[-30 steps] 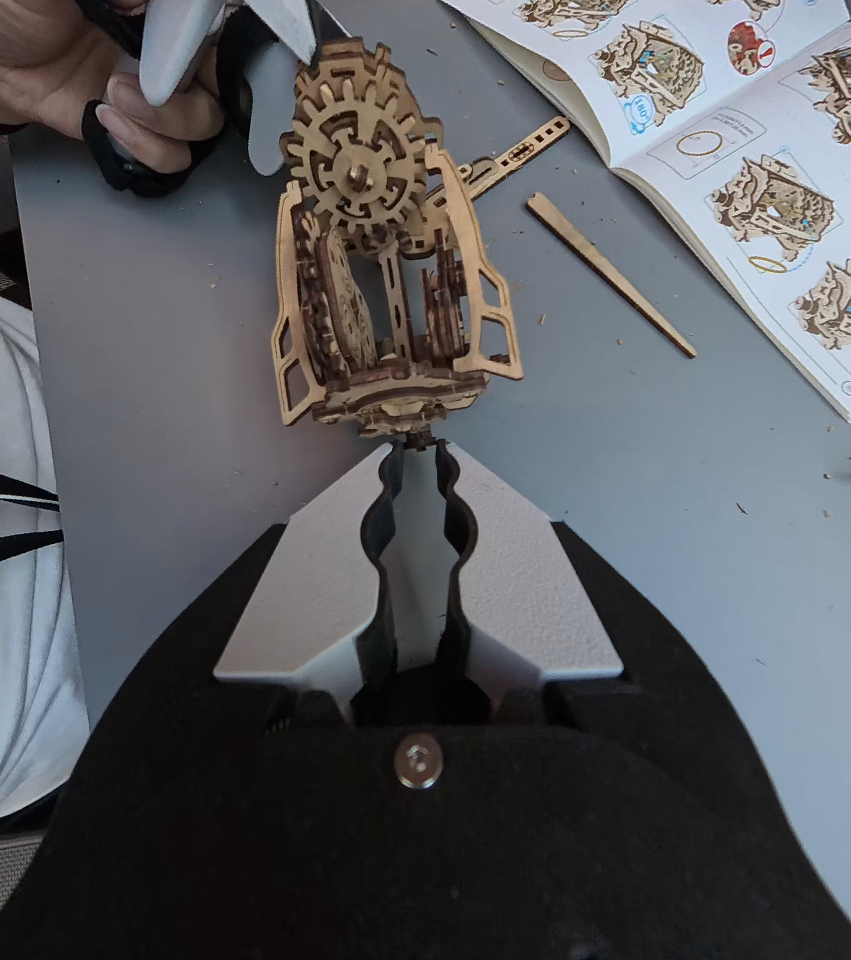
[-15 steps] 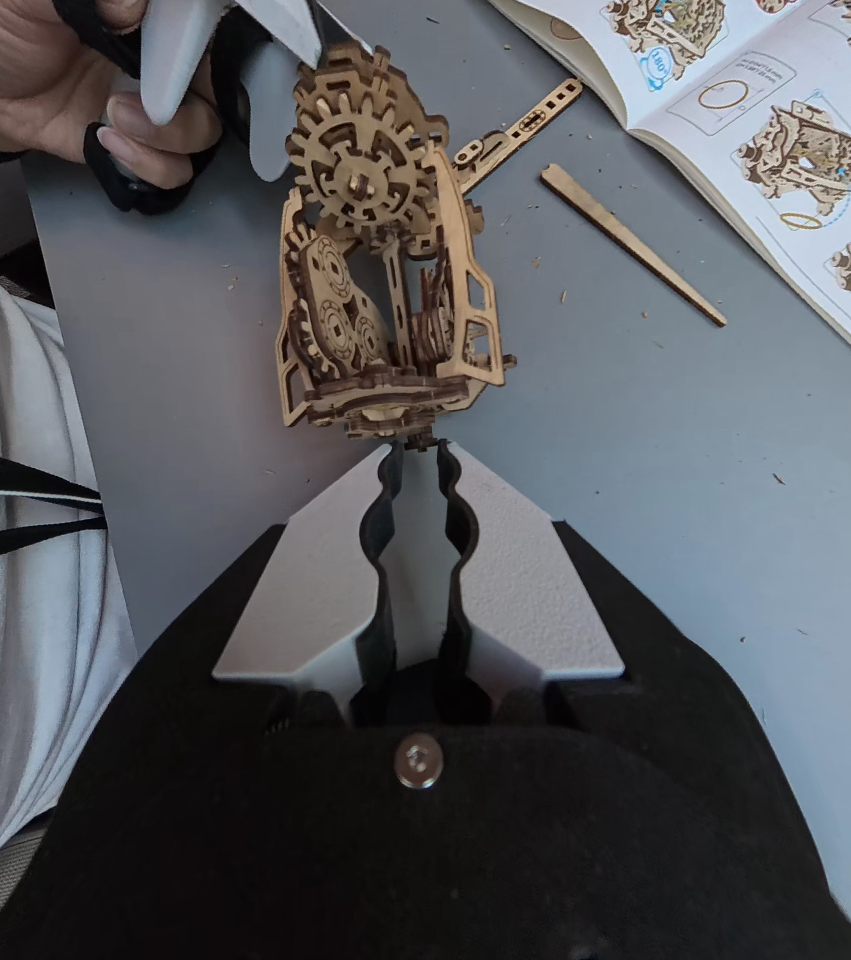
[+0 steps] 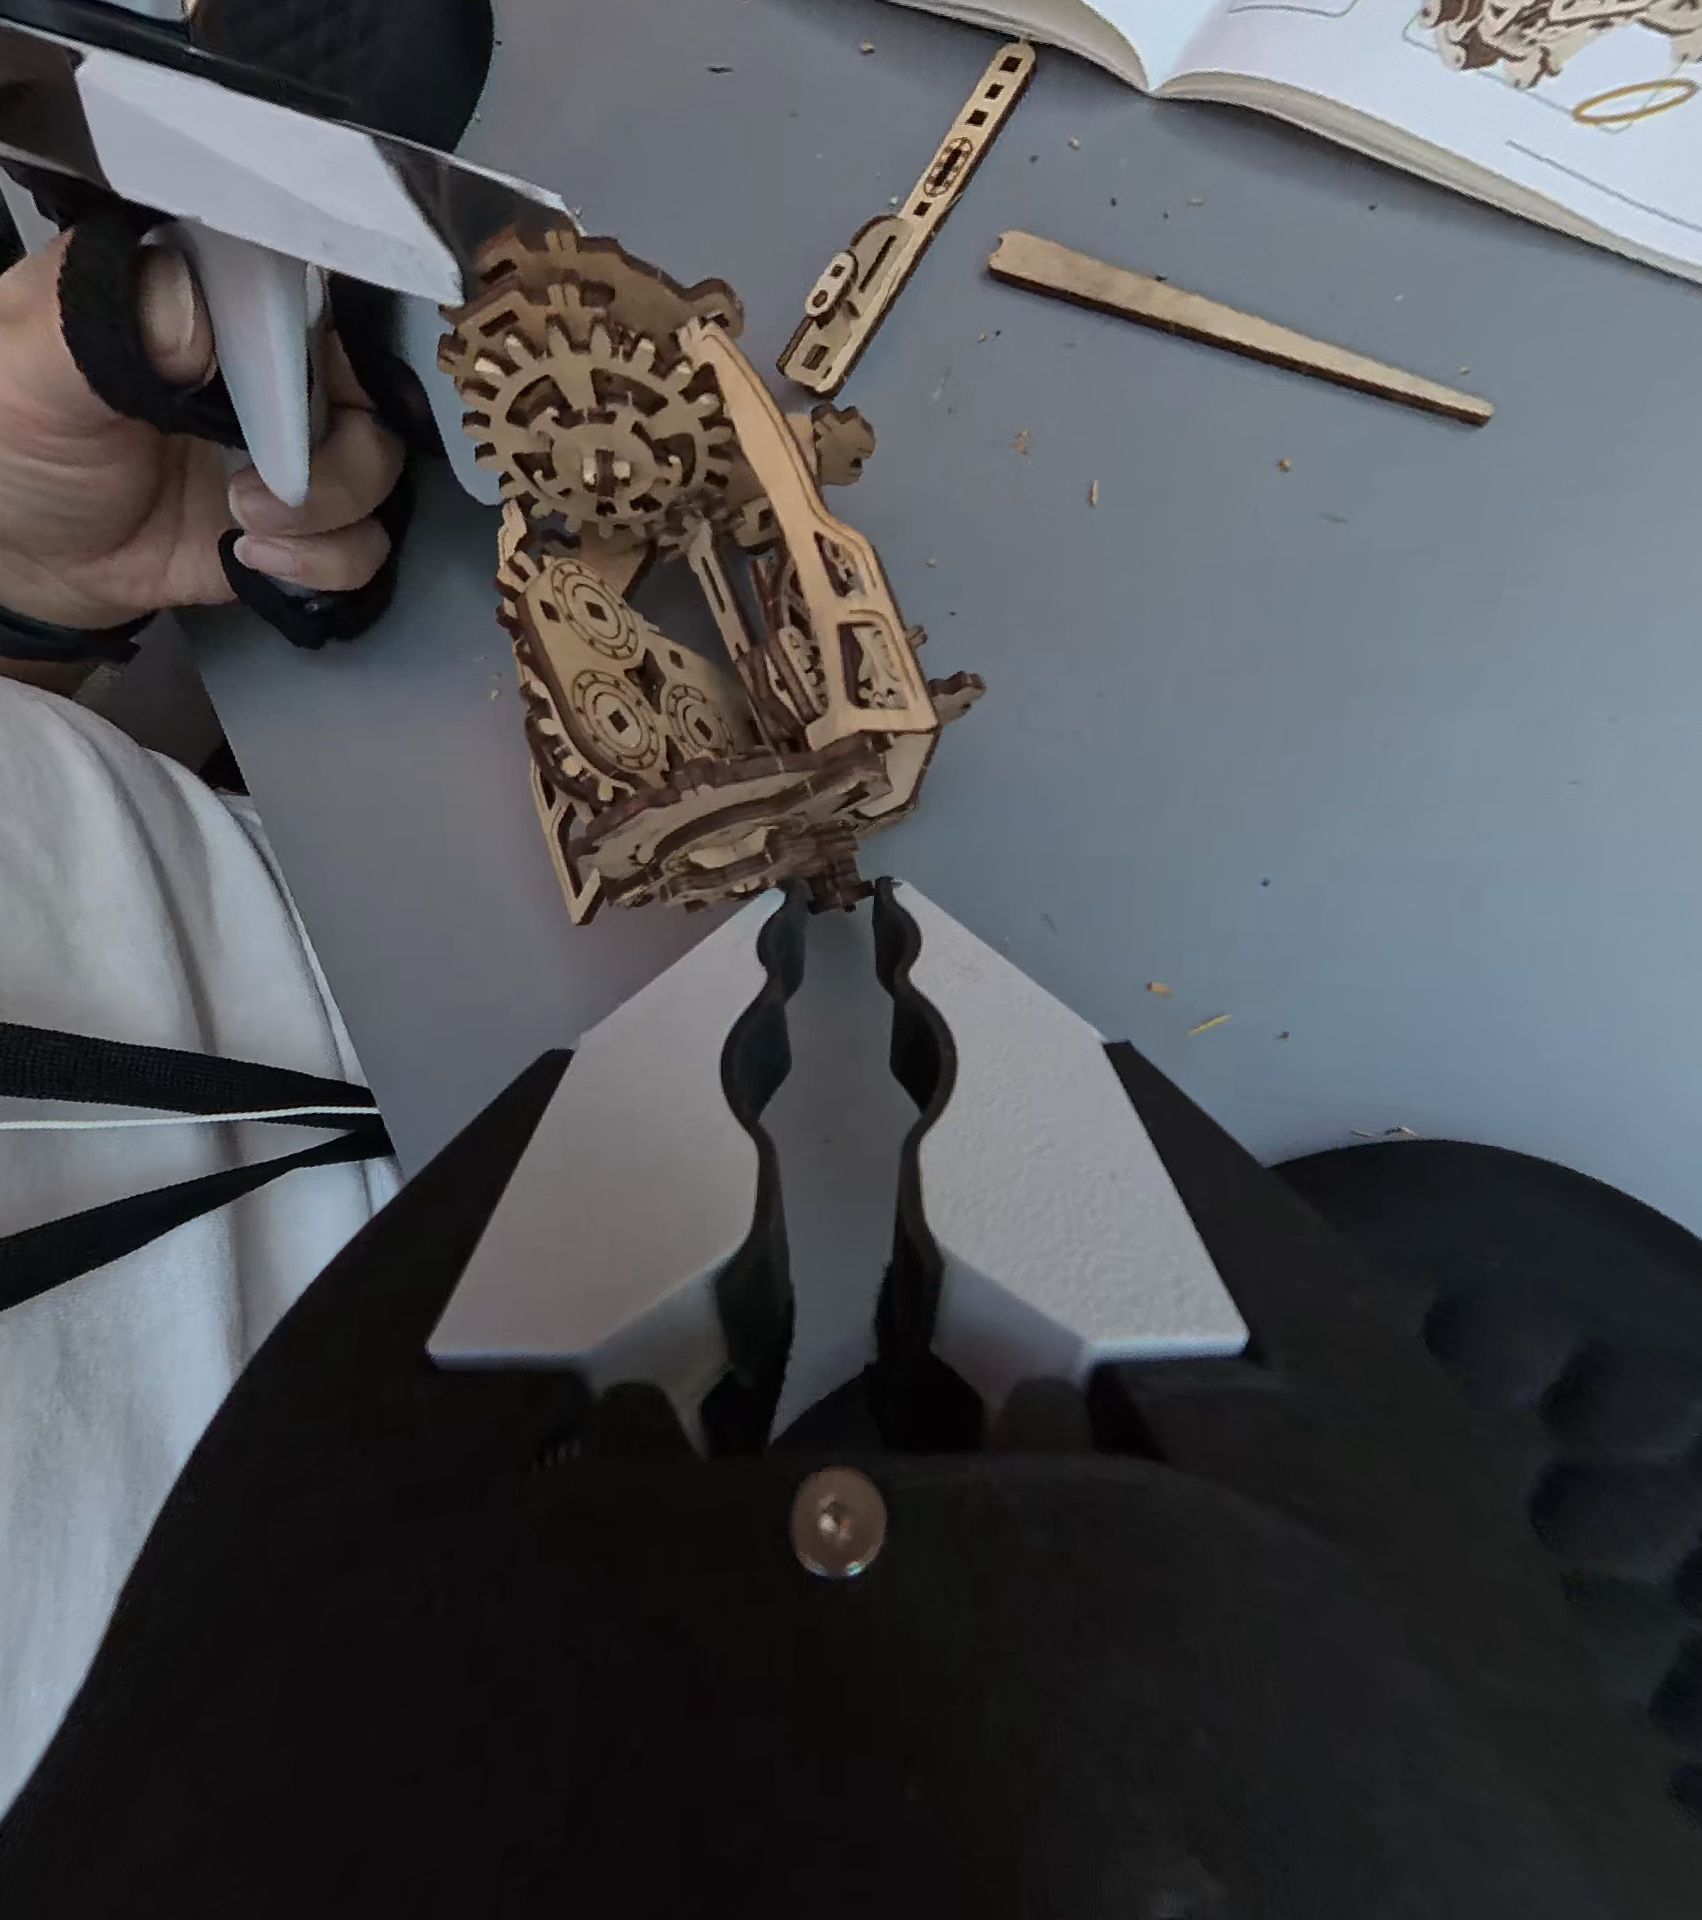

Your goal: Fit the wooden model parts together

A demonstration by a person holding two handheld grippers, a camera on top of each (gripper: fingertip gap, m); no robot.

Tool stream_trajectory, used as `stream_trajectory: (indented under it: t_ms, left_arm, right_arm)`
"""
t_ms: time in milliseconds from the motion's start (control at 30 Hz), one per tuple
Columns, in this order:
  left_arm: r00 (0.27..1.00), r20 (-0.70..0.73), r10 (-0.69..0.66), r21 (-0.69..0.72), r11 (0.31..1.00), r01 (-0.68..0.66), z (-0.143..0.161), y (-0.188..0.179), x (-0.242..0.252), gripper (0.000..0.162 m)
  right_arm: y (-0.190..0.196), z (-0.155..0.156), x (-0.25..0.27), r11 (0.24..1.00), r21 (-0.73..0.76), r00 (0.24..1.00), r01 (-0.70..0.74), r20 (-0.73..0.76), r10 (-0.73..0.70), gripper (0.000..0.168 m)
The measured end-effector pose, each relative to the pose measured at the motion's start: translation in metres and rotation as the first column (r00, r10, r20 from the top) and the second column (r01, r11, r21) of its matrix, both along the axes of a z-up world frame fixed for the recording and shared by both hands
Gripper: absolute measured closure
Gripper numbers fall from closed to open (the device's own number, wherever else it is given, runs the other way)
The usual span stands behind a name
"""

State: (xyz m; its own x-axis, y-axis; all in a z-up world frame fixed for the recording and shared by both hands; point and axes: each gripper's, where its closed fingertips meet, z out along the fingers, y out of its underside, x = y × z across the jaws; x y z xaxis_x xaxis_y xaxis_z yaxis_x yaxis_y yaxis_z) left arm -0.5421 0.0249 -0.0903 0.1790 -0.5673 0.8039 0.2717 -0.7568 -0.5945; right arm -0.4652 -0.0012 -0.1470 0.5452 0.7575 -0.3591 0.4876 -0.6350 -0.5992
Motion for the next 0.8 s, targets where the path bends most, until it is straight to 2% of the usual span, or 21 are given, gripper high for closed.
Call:
stream_trajectory:
  t_ms: [133, 300, 467, 633, 800]
  left_arm:
    - [1.000, -0.014, 0.007, -0.011, 1.000, -0.007, 0.000, -0.002, 0.000, 0.137]
    - [0.999, 0.001, -0.035, -0.037, 0.999, 0.035, -0.001, -0.009, -0.001, 0.135]
    - [0.997, -0.051, -0.051, -0.006, 0.999, 0.051, 0.000, -0.018, -0.003, 0.130]
    - [0.972, -0.235, -0.010, 0.102, 0.994, 0.035, 0.001, -0.024, -0.006, 0.118]
    - [0.872, -0.483, 0.083, 0.243, 0.969, 0.042, -0.009, -0.026, -0.002, 0.111]
  right_arm:
    - [-0.006, 0.000, -0.002, 0.999, -0.041, 0.999, 0.004, -0.034, -0.006, 0.155]
    - [-0.006, -0.002, -0.002, 1.000, 0.005, 1.000, 0.004, -0.020, -0.004, 0.156]
    - [-0.006, -0.002, -0.004, 1.000, -0.007, 0.999, 0.007, -0.033, -0.007, 0.156]
    - [-0.007, -0.002, -0.004, 1.000, 0.001, 1.000, 0.006, -0.029, -0.006, 0.157]
    - [-0.007, -0.002, -0.004, 1.000, 0.018, 1.000, 0.010, -0.021, -0.010, 0.157]
